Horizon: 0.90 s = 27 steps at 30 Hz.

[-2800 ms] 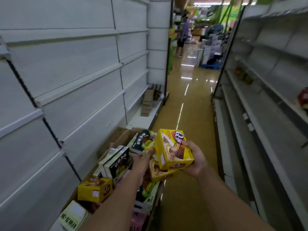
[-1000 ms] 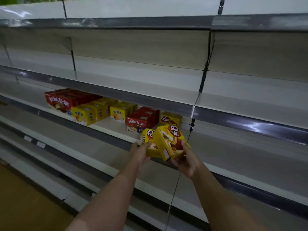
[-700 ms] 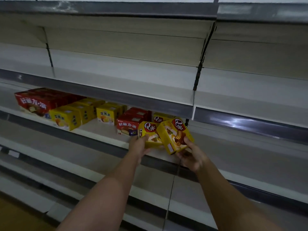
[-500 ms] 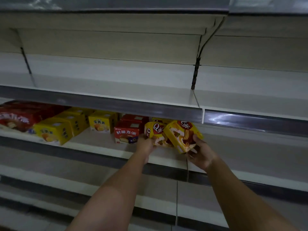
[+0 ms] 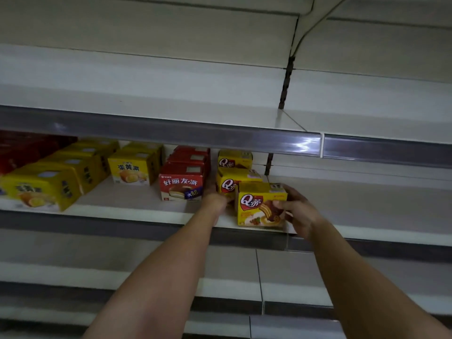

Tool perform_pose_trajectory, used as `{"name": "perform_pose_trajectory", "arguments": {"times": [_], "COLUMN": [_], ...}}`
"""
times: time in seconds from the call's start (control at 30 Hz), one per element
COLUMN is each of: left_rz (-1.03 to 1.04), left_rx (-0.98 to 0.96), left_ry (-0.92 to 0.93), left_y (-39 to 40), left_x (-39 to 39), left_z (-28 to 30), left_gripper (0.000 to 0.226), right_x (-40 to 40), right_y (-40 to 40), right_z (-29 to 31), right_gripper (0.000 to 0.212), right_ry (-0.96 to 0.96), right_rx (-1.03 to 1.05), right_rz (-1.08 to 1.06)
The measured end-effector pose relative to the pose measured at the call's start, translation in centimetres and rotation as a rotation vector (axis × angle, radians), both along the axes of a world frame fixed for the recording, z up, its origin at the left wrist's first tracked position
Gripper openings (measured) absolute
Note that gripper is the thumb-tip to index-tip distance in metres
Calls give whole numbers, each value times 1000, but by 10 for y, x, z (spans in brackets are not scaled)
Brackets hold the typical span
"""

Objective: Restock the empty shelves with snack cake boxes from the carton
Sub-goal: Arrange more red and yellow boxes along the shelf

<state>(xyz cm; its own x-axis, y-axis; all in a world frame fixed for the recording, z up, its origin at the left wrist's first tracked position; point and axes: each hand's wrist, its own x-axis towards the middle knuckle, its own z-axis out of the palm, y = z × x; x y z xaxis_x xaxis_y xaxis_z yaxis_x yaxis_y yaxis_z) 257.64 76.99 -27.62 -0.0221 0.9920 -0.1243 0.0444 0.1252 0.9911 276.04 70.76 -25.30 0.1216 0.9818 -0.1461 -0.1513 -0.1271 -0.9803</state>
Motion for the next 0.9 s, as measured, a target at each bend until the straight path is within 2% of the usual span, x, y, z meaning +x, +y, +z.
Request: {"name": "perform_pose_trajectory", "arguments": {"times": [0.07,0.13,0.23,0.33,0.37,0.4,0.43,0.47,0.53,0.67,0.8,0.9], "left_rz": [12,-42,-206,-356,-385,-398,-377,-327,-222,-192,-128,-57], "left_rx": [-60,-68,5,42,44,34,30,31,51,101,125,119], "left_ry": [-147,-245,-112,94,168,234,252,222,161,160,180,231], "left_y": [-6,-6,-10,-15,-15,-15,-14,-10,-2,12,24,33], "left_x": [-3,-8,-17,-21,-20,-18,-16,-15,-13,-10,-3,0], "left_z": [9,10,7,4,3,2,1,0,-1,0,-4,-6], "left_gripper": [42,56,98,112,105,88,74,71,76,83,97,84], "right_x": [-8,-17,-23,-25,-27,-30,-34,-37,-41,-43,-47,-49], "right_y": [2,7,19,28,30,32,33,34,37,40,50,56], "right_z": [-2,-6,-9,-11,-11,-13,-14,-14,-14,-11,-12,-10], "right_gripper": [48,48,44,38,39,44,49,52,51,41,46,47], "right_ry": [7,9,5,-15,-58,-123,-198,-259,-320,-413,-525,-594], "right_rx": [19,31,-2,-15,-13,-8,-3,0,5,21,23,12], "right_rz": [-16,-36,-37,13,38,60,81,89,74,85,44,26]}}
